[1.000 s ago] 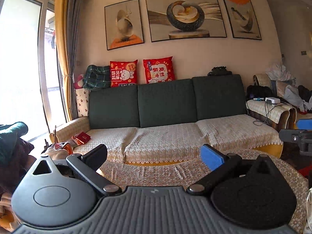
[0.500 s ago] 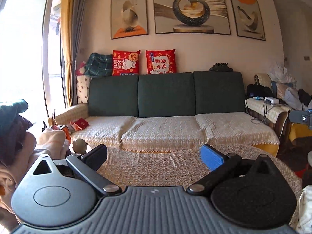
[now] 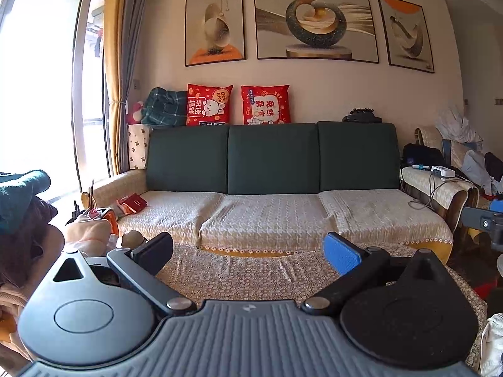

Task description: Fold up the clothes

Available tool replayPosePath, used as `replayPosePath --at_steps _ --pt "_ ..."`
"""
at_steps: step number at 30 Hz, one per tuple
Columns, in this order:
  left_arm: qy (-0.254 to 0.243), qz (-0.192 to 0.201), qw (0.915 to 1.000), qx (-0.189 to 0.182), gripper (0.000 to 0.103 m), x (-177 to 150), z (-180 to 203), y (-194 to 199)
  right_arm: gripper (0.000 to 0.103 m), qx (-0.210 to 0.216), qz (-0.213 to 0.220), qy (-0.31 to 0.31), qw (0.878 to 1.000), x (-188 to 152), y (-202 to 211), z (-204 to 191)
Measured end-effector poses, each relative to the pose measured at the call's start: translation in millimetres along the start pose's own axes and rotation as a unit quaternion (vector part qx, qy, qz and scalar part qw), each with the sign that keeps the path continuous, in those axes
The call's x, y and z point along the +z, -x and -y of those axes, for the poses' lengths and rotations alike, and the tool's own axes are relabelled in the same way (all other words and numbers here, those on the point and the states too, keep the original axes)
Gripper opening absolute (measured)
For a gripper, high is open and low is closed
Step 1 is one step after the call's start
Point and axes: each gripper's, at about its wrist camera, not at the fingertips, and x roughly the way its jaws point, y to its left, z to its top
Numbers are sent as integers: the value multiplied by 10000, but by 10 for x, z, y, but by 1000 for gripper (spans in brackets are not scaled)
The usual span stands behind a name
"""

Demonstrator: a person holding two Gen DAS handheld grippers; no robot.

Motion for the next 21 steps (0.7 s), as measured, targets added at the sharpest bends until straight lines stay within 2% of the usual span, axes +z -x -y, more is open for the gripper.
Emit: replayPosePath --at_steps 21 --pt "32 -169 9998 -66 103 -60 11 -45 103 -10 -64 76 10000 10 -19 -8"
